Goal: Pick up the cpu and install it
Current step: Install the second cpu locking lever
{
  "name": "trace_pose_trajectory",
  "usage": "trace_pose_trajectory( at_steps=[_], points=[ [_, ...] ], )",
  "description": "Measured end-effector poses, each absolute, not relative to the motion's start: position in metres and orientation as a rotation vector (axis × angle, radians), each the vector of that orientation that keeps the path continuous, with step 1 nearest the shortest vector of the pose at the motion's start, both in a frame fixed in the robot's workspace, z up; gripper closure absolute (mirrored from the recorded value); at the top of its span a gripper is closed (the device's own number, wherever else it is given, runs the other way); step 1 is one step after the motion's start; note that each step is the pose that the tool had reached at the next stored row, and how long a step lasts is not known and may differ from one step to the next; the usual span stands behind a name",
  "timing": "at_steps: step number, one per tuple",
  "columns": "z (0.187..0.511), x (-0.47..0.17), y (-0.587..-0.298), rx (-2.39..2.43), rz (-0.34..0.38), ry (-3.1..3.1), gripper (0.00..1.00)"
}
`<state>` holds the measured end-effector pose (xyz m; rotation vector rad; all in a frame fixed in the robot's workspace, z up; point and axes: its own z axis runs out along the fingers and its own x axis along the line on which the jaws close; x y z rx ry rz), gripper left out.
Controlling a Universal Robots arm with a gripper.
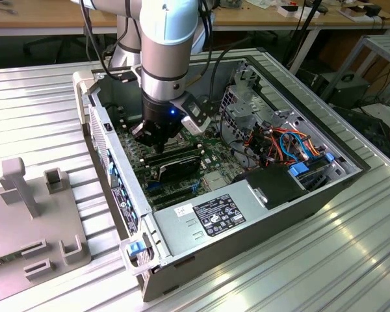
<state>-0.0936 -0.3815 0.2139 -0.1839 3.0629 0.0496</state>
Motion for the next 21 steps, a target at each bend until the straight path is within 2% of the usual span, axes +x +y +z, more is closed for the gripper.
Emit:
trace_pose_trajectory(
  at_steps=[21],
  points=[
    [0.2057,-0.0966,-0.3759,-0.184,0.05,3.063,0.89]
  ],
)
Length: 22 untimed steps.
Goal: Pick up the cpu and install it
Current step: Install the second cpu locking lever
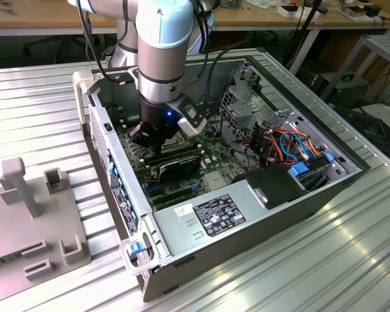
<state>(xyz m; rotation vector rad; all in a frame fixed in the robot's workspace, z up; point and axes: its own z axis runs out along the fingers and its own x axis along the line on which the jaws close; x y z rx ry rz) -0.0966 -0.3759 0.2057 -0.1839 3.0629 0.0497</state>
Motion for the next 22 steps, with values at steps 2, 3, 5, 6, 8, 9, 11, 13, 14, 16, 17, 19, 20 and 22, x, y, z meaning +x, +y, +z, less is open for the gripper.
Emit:
trace_pose_trajectory(
  at_steps=[2,3,5,6,8,9,11,13,14,16,17,19,20,22],
  points=[
    [0.2053,-0.0969,-0.3754,-0.184,0.05,3.063,0.89],
    [0.2052,-0.0971,-0.3753,-0.184,0.05,3.063,0.89],
    [0.2045,-0.0976,-0.3751,-0.184,0.05,3.063,0.89],
    [0.2041,-0.0979,-0.375,-0.184,0.05,3.063,0.89],
    [0.2036,-0.0984,-0.3749,-0.184,0.05,3.063,0.89],
    [0.2033,-0.0985,-0.3749,-0.184,0.05,3.063,0.89],
    [0.2024,-0.0986,-0.3749,-0.184,0.05,3.062,0.89],
    [0.2022,-0.099,-0.3749,-0.184,0.05,3.063,0.89],
    [0.202,-0.0991,-0.3749,-0.184,0.049,3.063,0.89],
    [0.2019,-0.0991,-0.3749,-0.184,0.049,3.063,0.89],
    [0.2019,-0.0991,-0.3749,-0.184,0.049,3.063,0.89],
    [0.2018,-0.0991,-0.3751,-0.184,0.05,3.063,0.89],
    [0.2022,-0.0991,-0.3752,-0.184,0.05,3.063,0.89],
    [0.2043,-0.099,-0.3751,-0.184,0.051,3.062,0.89]
  ],
)
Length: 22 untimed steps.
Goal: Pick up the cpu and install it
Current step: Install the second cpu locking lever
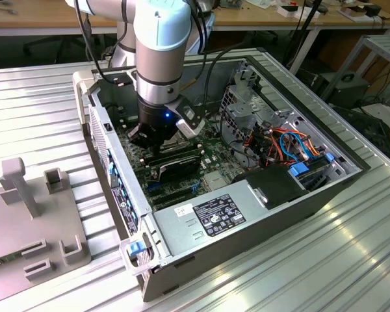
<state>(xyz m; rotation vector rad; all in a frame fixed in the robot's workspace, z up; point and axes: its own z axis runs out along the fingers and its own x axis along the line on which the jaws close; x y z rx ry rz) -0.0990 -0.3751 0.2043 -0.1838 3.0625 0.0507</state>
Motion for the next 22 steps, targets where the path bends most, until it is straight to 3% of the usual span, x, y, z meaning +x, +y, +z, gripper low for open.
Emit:
trace_pose_trajectory(
  at_steps=[10,22],
  points=[
    [0.229,-0.099,-0.375,-0.184,0.05,3.063,0.89],
    [0.23,-0.063,-0.372,-0.184,0.05,3.065,0.89]
  ],
)
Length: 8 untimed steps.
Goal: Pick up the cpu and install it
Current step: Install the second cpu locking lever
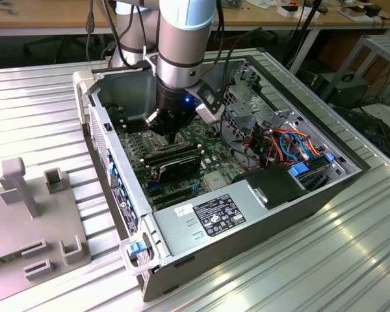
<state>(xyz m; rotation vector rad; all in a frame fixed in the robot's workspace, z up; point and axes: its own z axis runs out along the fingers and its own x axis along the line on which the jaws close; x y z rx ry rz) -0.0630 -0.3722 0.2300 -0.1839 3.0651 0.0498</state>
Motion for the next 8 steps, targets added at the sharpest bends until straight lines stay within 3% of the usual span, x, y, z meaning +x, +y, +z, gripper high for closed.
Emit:
trace_pose_trajectory(
  at_steps=[8],
  points=[
    [0.23,-0.062,-0.358,-0.184,0.05,3.065,0.89]
  ],
)
